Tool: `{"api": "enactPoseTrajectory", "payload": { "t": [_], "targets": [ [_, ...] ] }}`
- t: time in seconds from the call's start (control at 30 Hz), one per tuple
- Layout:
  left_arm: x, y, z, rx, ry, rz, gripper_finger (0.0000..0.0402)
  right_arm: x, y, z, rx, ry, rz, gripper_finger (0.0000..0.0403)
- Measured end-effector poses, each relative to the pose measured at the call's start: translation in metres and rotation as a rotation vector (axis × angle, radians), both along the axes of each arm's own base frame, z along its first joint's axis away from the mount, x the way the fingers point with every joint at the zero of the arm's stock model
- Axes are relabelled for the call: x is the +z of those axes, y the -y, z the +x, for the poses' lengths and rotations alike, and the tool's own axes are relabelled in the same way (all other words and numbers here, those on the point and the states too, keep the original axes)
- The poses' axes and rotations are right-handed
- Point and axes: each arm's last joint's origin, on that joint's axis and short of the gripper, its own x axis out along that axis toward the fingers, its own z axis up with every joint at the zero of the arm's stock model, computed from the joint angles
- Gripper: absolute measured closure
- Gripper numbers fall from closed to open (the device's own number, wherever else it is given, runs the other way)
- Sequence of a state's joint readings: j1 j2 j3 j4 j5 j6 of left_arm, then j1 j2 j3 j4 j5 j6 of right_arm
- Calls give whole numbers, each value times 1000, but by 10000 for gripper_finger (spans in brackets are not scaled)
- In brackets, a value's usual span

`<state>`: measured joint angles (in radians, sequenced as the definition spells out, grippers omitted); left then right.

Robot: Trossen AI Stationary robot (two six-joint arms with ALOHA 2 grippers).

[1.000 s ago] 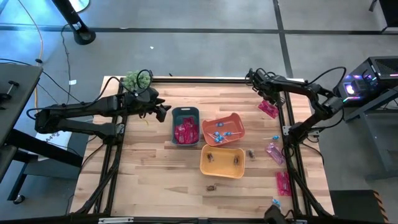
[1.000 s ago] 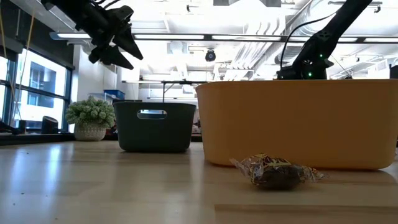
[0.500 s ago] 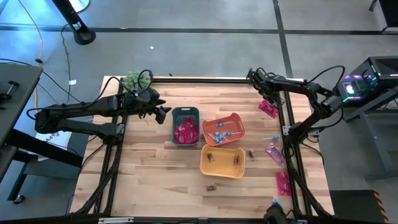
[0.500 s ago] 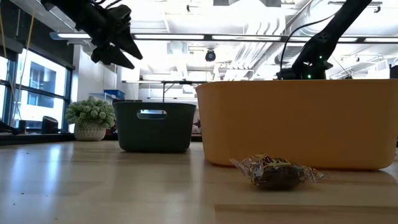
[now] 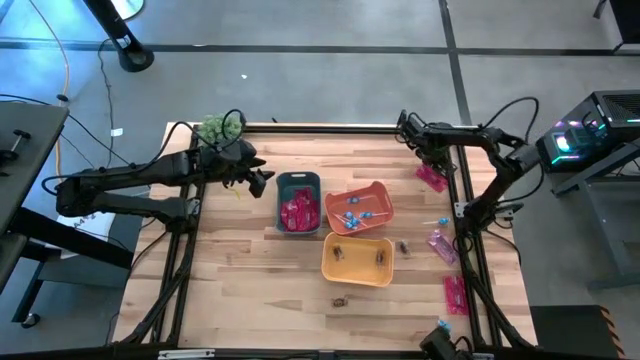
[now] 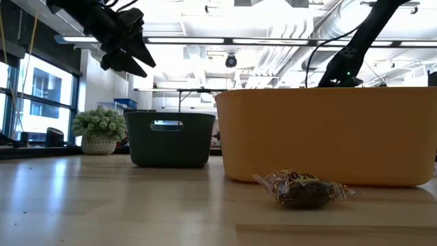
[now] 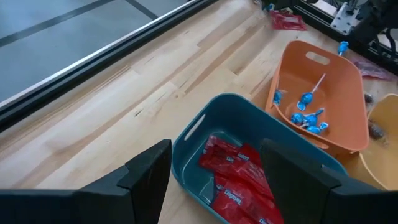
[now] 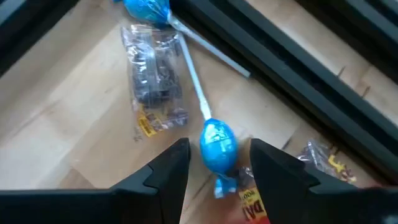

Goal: Sort candy
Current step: Put the blue lollipop into the orange bin

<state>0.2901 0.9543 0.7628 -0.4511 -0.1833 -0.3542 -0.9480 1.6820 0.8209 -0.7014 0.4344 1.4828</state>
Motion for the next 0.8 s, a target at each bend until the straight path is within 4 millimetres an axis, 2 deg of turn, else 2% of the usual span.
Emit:
{"api": "enactPoseTrajectory", "payload": {
  "t": [0.13,0.3,0.4,0.5,0.6,0.7,0.8],
  "targets": [
    [0,0,0,1,1,-2,163,-10,1,-1,-4,-20,18,235],
    [0,0,0,23,18,-30,163,-9,1,-1,56,-39,38,245],
    [0,0,0,26,21,-27,163,-8,0,-2,109,-57,65,276],
    [1,0,0,26,23,-27,163,-6,-3,-1,180,-78,98,326],
    [1,0,1,23,25,-22,163,-2,-13,3,260,-117,137,363],
    [6,0,0,18,41,-12,163,8,-27,12,382,-119,162,363],
    [17,0,0,-7,61,35,163,25,-39,20,448,-100,104,363]
  ]
}}
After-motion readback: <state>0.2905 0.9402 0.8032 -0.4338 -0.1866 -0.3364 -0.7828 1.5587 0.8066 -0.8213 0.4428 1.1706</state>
